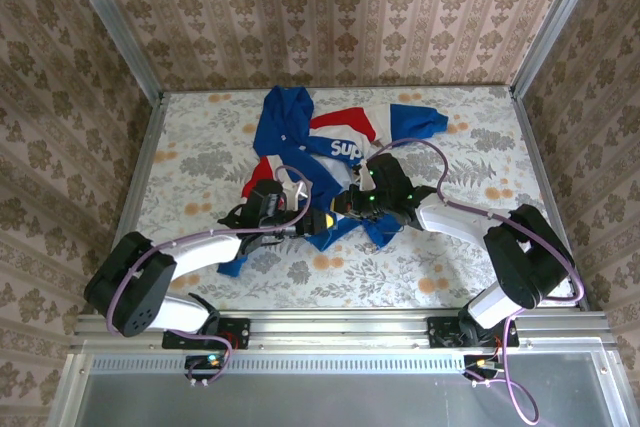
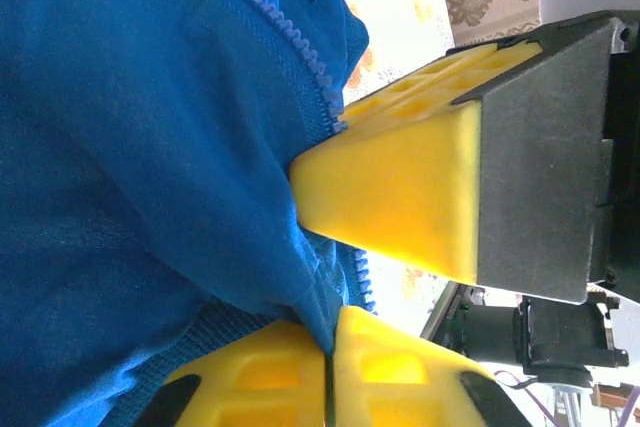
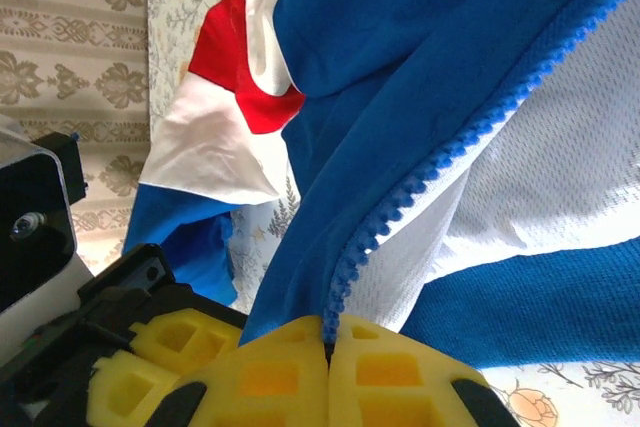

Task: Zip up the jacket

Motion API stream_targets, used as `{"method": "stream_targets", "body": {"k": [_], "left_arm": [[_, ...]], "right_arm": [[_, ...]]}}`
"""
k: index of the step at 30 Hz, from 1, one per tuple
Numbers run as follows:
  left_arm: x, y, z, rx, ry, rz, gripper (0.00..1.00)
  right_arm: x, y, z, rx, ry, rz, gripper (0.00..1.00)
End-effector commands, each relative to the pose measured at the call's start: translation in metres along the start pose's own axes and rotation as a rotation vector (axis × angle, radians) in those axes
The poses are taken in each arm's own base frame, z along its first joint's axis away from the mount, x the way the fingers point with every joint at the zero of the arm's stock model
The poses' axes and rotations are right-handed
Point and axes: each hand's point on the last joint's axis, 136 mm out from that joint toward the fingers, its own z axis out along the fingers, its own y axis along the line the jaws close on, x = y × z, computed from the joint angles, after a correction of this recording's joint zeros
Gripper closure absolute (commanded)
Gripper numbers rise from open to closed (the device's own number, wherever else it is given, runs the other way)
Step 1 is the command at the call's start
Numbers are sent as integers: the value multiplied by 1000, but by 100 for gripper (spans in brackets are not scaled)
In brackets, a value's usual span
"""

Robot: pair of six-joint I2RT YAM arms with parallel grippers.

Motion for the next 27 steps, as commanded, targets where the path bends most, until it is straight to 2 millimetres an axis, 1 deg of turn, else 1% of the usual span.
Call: {"method": "stream_targets", "body": {"k": [1,3,9,12,15,17,21,27], "left_arm": [[-6,-7,-9,-6,-14,48,86],[-7,-7,-12,-28,-16,62,81],[-11,-4,-30,-103,-41,72,55],[-14,-2,-41,-135,-72,56,49],[-15,4,-51,-177,-106,20,48],[-15,5,-52,-170,-129,-15,49],[-11,1,-44,-105,-127,-76,54],[-10,-15,-28,0,-102,-117,62]], "right_arm": [[-6,9,1,-7,-6,-30,100],[-8,10,1,-8,-15,-44,100],[-14,11,1,5,-25,-78,100],[-15,12,2,6,-18,-105,100],[-15,11,6,13,-1,-107,100],[-16,12,6,7,-2,-101,100],[-20,14,6,-4,-15,-99,100],[-25,21,3,-25,-24,-98,100]]}}
